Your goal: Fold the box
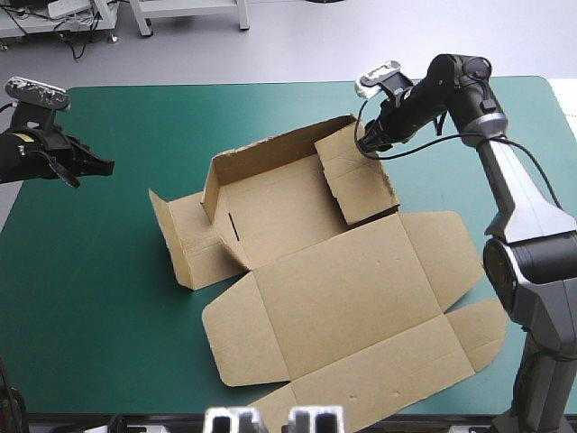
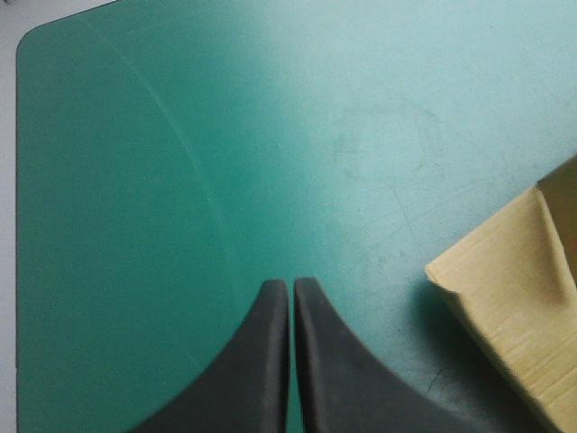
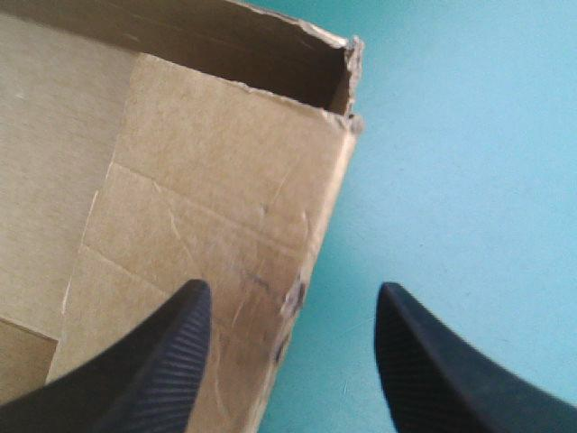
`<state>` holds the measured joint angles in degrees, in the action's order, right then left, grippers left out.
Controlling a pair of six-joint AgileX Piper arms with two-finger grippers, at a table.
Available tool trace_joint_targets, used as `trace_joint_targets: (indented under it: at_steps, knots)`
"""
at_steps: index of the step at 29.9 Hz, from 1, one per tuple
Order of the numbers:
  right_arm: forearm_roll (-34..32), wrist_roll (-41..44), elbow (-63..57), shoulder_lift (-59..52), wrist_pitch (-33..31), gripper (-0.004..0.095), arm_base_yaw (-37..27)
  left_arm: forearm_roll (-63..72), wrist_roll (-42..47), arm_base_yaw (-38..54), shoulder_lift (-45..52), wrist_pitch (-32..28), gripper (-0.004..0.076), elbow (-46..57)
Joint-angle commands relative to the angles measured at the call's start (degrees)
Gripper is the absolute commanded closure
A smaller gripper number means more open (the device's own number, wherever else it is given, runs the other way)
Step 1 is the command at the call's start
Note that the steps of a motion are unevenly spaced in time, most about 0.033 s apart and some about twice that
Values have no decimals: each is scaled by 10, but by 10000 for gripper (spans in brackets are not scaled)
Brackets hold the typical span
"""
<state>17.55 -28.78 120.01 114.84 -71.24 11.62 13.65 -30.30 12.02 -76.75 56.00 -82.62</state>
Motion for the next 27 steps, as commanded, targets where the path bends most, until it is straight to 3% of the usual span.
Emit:
trace_joint_targets:
  at_steps: [1,15,21,27]
  knots:
    - [0,27,30,-55,-7,261,-2,17,0,1,13,-33,715,-15]
    - [-10,49,-20,-32,-7,266,-2,38,0,1,13,-17,715,-15]
    - [31,55,-41,15,-7,266,2,41,0,1,13,24,715,-15]
    - [22,51,-41,44,-7,304,17,48,0,1,21,54,722,-15]
